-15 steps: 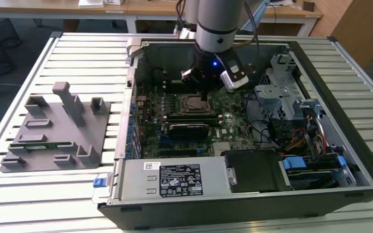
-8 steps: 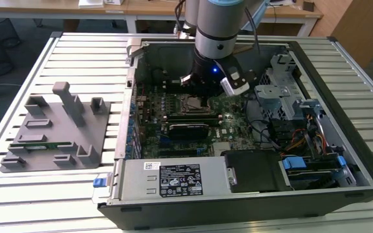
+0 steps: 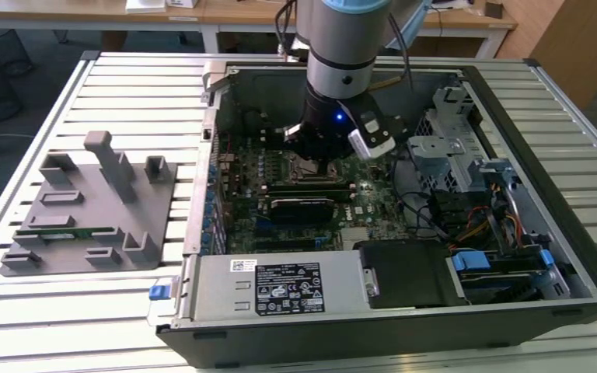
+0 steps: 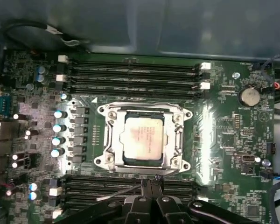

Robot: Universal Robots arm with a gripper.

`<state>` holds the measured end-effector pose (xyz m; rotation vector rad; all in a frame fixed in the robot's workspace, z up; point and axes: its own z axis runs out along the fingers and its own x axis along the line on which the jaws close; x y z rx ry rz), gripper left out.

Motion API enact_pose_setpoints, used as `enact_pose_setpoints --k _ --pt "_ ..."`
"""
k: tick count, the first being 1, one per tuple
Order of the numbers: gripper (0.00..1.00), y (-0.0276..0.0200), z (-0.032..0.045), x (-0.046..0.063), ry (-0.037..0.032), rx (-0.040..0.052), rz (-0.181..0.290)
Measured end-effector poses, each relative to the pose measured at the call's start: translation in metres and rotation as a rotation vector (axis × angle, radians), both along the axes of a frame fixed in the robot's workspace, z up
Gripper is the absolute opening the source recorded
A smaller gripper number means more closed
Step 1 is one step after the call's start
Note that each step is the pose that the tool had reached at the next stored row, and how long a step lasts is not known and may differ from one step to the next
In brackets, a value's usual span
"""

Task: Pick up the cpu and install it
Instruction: 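Install the second cpu locking lever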

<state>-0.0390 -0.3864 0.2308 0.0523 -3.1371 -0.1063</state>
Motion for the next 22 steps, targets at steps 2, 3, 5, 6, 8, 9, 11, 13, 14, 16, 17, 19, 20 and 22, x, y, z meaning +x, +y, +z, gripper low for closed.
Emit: enact_pose_setpoints --k 2,3,5,6,8,9,11,13,14,16,17,19,20,22 --pt "0.11 -0.0002 0.0 -0.003 0.0001 -0.0001 0.0" --pt "0.11 -0.0002 -0.0002 -0.005 0.0001 0.0 0.0" --pt "0.11 -0.0002 -0.0006 -0.009 0.0002 0.0 0.0" --pt "0.11 -0.0002 -0.0009 -0.011 0.0002 -0.0001 0.0" --pt "0.11 -0.0002 -0.002 -0.014 0.0005 -0.0001 0.0" --pt "0.11 -0.0002 -0.0028 -0.015 0.0009 -0.0001 0.0" --pt "0.11 -0.0002 -0.005 -0.015 0.0024 -0.0002 0.0" --pt "0.11 -0.0002 -0.0081 -0.015 0.005 -0.0001 0.0" --pt "0.11 -0.0002 -0.0096 -0.016 0.0069 -0.0001 0.0" --pt "0.11 -0.0002 -0.0116 -0.016 0.0088 -0.0002 0.0" --pt "0.11 -0.0002 -0.0122 -0.016 0.0089 -0.0001 0.0" --pt "0.11 -0.0003 -0.0127 -0.018 0.0091 -0.0003 0.0" --pt "0.11 -0.0003 -0.013 -0.02 0.009 -0.0002 0.0" --pt "0.11 -0.0007 -0.0134 -0.024 0.009 0.0002 0.0"
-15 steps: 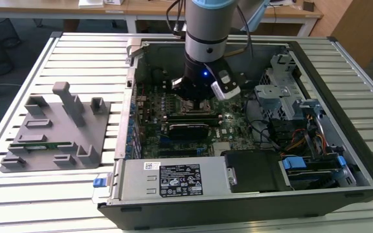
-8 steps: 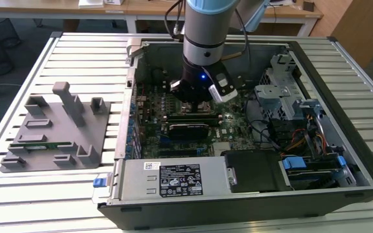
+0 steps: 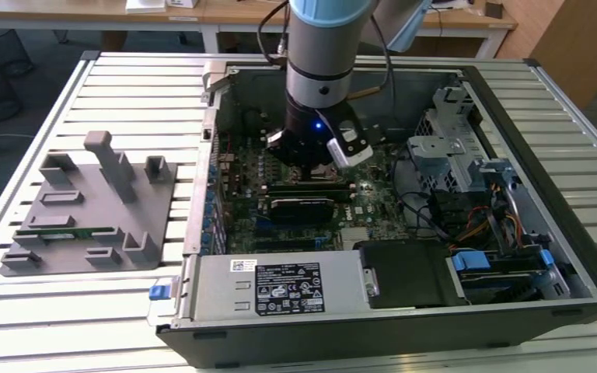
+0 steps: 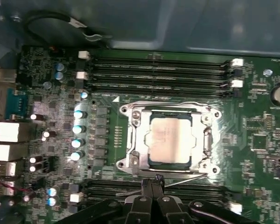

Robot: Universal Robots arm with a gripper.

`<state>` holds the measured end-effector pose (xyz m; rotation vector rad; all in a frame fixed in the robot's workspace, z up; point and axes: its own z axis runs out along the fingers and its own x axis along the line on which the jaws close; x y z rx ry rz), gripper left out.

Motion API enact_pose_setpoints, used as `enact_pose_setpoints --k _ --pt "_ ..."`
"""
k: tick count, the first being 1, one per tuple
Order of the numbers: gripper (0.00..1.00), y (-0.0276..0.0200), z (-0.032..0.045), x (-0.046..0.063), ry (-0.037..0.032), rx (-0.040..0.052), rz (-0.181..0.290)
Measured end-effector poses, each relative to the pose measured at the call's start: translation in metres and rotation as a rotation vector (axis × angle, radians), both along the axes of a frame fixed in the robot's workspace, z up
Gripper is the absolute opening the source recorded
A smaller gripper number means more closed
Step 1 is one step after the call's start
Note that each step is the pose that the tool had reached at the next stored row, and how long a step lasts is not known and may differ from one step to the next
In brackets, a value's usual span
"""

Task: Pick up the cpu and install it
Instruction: 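Install the second cpu locking lever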

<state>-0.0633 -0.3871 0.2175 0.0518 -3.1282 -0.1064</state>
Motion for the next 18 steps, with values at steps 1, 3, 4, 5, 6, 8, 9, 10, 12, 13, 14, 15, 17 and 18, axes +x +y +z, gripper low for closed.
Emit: enact_pose_setpoints --k 1,3,4,5,6,8,9,10,12,13,14,15,17,18 --pt "0.11 -0.0002 -0.0002 -0.0016 0.0 0.0001 0.0" --pt "0.11 -0.0004 -0.001 -0.0029 -0.0001 0.0002 0.0" --pt "0.11 -0.0006 -0.0017 -0.0031 0.0002 0.0004 0.0" --pt "0.11 -0.0007 -0.0027 -0.0032 0.0016 0.0005 0.0" --pt "0.11 -0.0007 -0.004 -0.0032 0.0034 0.0013 0.0" --pt "0.11 -0.0007 -0.0067 -0.0032 0.0052 0.0039 0.0" --pt "0.11 -0.0007 -0.0077 -0.0032 0.0058 0.0058 0.0" --pt "0.11 -0.0008 -0.0083 -0.0032 0.0062 0.0112 0.0" --pt "0.11 -0.0012 -0.0089 -0.0032 0.0061 0.0343 0.0" --pt "0.11 -0.0021 -0.0091 -0.0032 0.0061 0.0389 0.0" --pt "0.11 -0.0035 -0.0093 -0.0032 0.006 0.041 0.0" --pt "0.11 -0.0048 -0.0095 -0.0032 0.0059 0.0414 0.0" --pt "0.11 -0.0082 -0.0096 -0.0035 0.0061 0.0412 0.0" --pt "0.11 -0.0101 -0.0097 -0.0038 0.006 0.0413 0.0"
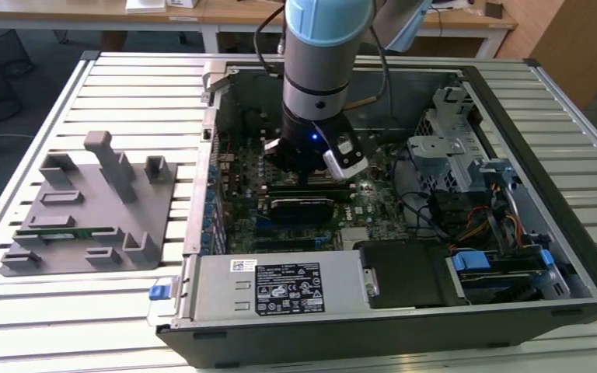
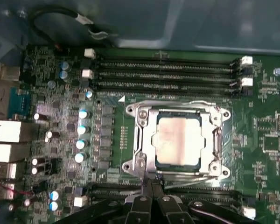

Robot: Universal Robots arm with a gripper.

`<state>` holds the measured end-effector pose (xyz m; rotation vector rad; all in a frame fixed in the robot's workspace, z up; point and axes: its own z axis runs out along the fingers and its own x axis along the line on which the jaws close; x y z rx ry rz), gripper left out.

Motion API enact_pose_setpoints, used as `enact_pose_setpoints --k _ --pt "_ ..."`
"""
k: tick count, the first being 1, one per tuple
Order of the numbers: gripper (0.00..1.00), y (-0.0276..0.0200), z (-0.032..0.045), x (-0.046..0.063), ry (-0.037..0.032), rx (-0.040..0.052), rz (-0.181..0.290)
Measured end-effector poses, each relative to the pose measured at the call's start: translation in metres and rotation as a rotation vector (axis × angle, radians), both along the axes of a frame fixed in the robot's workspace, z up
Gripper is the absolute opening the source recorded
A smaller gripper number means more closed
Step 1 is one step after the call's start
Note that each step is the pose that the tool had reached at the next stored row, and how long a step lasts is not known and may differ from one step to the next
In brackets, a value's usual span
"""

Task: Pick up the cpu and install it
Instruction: 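Install the second cpu locking lever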

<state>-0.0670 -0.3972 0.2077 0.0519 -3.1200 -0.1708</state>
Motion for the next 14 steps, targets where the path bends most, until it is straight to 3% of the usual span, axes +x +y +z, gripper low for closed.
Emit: enact_pose_setpoints --k 4,11,14 --pt "0.11 -0.0049 -0.0001 -0.003 0.0 0.0038 0.0" --pt "0.11 -0.0053 -0.0022 -0.008 0.0001 0.0253 0.0" --pt "0.11 -0.0053 -0.0048 -0.01 0.0 0.03 0.0"
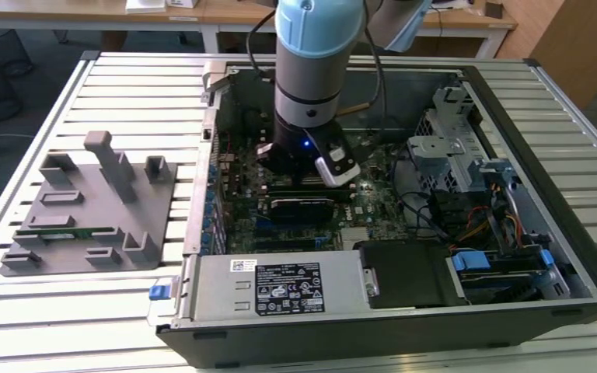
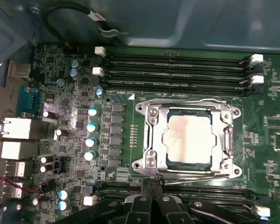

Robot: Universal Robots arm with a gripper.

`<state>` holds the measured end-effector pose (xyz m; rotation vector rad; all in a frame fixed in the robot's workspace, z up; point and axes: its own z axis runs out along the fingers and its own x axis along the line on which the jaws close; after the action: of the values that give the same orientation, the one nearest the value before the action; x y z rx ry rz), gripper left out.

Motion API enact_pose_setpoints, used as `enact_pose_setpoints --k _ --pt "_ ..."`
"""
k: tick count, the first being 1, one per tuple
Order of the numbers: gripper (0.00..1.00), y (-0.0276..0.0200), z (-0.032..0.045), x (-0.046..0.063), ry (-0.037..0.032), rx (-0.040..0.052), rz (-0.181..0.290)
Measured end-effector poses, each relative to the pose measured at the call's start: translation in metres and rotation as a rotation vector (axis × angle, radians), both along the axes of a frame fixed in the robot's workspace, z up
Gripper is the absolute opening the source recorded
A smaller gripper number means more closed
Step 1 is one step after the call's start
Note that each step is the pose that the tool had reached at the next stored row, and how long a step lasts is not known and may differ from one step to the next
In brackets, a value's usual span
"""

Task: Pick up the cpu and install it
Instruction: 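Install the second cpu locking lever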

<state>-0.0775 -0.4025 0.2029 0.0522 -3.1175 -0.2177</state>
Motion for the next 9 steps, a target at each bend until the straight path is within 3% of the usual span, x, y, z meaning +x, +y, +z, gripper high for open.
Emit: enact_pose_setpoints --k 3,9 --pt "0.11 -0.0001 -0.0011 -0.0039 0.0001 0.0055 0.0" --pt "0.11 -0.0007 -0.0038 -0.0062 0.0 0.0284 0.0"
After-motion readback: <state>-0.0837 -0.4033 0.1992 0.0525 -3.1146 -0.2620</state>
